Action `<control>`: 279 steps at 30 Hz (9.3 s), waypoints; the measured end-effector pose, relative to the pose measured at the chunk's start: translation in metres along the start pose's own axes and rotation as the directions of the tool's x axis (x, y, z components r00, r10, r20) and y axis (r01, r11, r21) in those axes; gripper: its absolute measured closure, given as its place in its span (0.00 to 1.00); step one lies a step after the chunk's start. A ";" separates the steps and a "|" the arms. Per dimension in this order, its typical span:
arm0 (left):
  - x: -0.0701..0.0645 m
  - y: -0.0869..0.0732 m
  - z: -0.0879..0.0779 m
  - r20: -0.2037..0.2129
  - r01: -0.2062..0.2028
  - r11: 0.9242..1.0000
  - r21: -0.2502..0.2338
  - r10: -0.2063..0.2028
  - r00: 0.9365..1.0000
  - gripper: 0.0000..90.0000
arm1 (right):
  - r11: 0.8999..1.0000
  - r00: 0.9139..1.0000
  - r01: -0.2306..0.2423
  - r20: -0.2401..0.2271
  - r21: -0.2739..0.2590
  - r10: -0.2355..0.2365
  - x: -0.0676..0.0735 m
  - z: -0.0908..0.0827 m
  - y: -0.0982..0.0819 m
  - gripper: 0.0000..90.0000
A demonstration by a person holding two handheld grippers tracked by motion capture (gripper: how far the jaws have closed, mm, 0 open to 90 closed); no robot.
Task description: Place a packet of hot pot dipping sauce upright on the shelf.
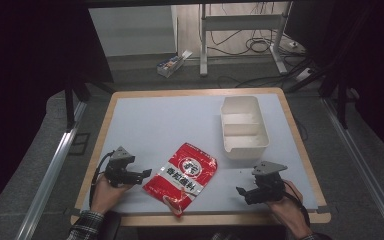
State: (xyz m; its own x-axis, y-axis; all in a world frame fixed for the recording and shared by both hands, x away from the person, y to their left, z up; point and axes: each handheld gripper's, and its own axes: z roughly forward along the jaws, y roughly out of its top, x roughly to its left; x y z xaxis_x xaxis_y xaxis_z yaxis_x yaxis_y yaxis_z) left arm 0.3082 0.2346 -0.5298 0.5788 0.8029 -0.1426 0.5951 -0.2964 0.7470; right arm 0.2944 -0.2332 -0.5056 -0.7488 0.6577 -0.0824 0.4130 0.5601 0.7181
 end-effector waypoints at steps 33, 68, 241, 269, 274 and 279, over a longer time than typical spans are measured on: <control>0.001 0.006 0.003 0.139 0.015 1.000 0.000 -0.015 0.990 0.74 | 1.000 1.000 -0.003 -0.010 0.008 0.003 0.000 0.007 -0.002 0.05; -0.015 0.019 0.044 0.181 -0.035 0.990 0.134 0.011 0.984 1.00 | 0.999 1.000 0.022 0.004 0.039 -0.022 0.000 0.012 -0.002 0.05; -0.017 0.010 0.016 0.099 -0.126 0.992 -0.012 0.127 0.987 0.09 | 0.989 0.953 0.068 -0.284 -0.128 -0.102 0.037 0.021 0.168 0.99; -0.019 0.009 0.020 0.090 -0.169 0.986 0.005 0.168 0.982 0.07 | 0.985 0.974 0.013 -0.221 -0.174 -0.052 -0.003 0.015 0.198 0.99; -0.019 0.009 0.020 0.088 -0.175 0.985 0.008 0.173 0.981 0.07 | 0.982 0.978 0.002 -0.206 -0.188 -0.041 -0.010 0.015 0.207 0.99; -0.019 0.009 0.021 0.087 -0.177 0.984 0.008 0.176 0.981 0.07 | 0.979 0.981 0.000 -0.192 -0.205 -0.040 -0.016 0.013 0.216 0.99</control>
State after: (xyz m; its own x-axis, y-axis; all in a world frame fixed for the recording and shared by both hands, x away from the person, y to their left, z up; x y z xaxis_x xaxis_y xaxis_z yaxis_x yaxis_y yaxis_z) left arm 0.3137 0.2060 -0.5339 0.7209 0.6900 -0.0651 0.4876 -0.4381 0.7552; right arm 0.4021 -0.1164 -0.3584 -0.8502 0.5260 0.0230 0.2981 0.4449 0.8445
